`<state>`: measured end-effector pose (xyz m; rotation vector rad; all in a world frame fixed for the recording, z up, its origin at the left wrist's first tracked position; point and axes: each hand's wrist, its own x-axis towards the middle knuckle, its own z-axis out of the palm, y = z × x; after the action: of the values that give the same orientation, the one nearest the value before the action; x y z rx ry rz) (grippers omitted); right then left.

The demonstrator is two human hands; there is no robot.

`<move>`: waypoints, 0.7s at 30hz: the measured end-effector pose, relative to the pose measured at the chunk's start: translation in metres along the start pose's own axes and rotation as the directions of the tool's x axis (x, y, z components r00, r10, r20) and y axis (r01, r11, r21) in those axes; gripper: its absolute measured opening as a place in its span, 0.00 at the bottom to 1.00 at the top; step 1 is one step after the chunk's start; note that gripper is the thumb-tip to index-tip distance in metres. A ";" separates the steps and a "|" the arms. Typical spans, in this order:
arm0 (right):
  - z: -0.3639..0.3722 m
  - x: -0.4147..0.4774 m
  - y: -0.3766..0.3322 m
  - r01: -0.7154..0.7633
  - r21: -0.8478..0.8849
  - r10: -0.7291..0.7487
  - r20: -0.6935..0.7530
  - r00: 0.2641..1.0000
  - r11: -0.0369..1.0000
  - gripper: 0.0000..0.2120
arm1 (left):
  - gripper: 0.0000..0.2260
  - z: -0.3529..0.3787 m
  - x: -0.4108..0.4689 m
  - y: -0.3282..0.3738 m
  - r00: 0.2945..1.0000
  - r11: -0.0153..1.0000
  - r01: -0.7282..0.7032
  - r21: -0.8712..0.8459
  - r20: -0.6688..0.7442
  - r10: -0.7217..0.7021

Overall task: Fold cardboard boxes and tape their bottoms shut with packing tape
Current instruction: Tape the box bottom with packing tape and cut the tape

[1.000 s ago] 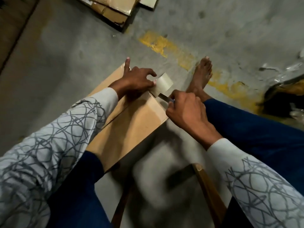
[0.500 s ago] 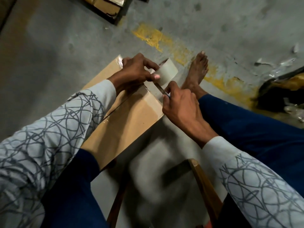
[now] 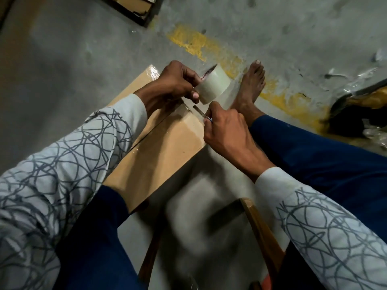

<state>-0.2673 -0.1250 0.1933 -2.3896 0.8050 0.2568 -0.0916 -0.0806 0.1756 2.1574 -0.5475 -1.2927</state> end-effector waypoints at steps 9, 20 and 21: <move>0.000 -0.001 -0.007 0.006 -0.109 -0.005 0.013 1.000 0.994 0.13 | 0.15 0.004 -0.004 0.002 0.995 0.996 0.030 -0.087 -0.093 -0.039; -0.030 0.002 -0.009 -0.091 -0.105 0.103 0.116 0.988 0.990 0.05 | 0.14 0.003 -0.005 0.000 0.996 0.991 0.013 -0.136 -0.082 -0.024; -0.040 0.001 -0.011 -0.060 -0.091 0.069 0.089 0.994 0.994 0.06 | 0.14 0.003 -0.005 0.000 0.996 0.990 0.011 -0.143 -0.085 -0.023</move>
<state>-0.2601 -0.1430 0.2302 -2.4164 0.8448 0.4342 -0.0967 -0.0781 0.1775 2.0929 -0.3907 -1.2032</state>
